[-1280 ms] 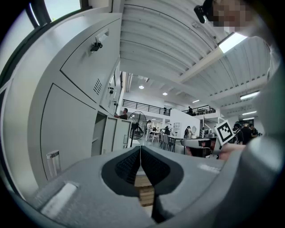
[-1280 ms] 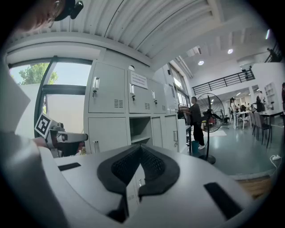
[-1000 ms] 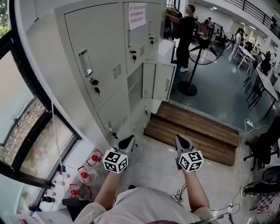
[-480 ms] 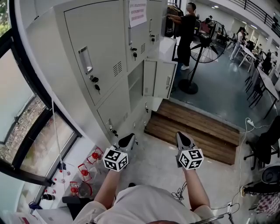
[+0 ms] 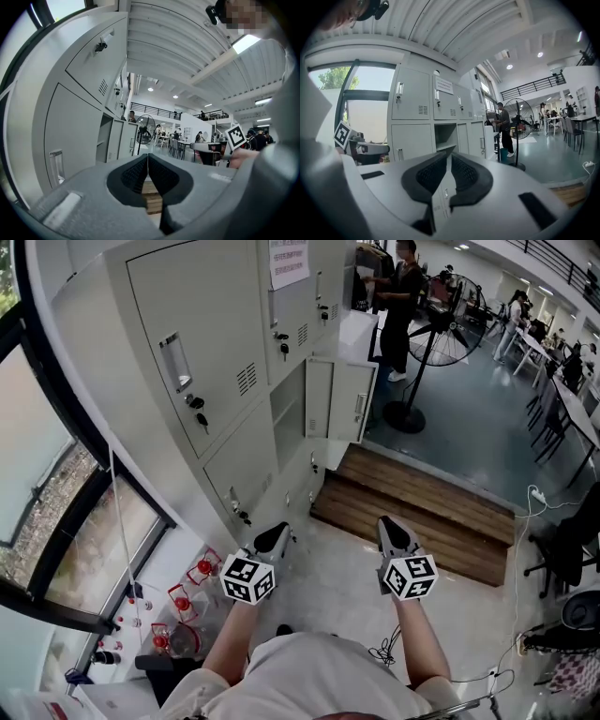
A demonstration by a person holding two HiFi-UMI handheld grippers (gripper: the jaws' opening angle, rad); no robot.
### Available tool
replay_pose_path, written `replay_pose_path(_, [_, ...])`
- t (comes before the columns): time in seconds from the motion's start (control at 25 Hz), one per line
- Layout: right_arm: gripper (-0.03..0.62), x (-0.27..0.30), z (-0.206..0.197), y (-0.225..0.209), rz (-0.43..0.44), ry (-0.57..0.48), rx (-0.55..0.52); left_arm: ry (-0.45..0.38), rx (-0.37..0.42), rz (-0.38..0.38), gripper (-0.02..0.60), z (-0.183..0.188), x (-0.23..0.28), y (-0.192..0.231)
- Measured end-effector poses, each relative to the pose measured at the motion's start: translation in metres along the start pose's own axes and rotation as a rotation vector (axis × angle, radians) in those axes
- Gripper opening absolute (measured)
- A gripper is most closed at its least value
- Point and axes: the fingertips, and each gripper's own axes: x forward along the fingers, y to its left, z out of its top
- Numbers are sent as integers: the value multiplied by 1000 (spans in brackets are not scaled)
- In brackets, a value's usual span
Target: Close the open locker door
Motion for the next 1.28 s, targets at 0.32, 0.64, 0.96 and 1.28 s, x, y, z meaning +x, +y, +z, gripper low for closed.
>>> replay_pose_path(0.32, [64, -7, -1, -4, 5, 5, 0, 6, -6, 7, 15, -3, 0, -8])
replay_pose_path(0.64, [84, -11, -6, -12, 13, 16, 8, 22, -10, 13, 15, -11, 5, -16])
replay_pose_path(0.96, [84, -16, -13, -30, 23, 33, 21, 24, -22, 19, 15, -14, 16, -29])
replay_pose_path(1.28, [84, -21, -21, -48, 53, 52, 23, 31, -30, 47, 15, -22, 26, -47])
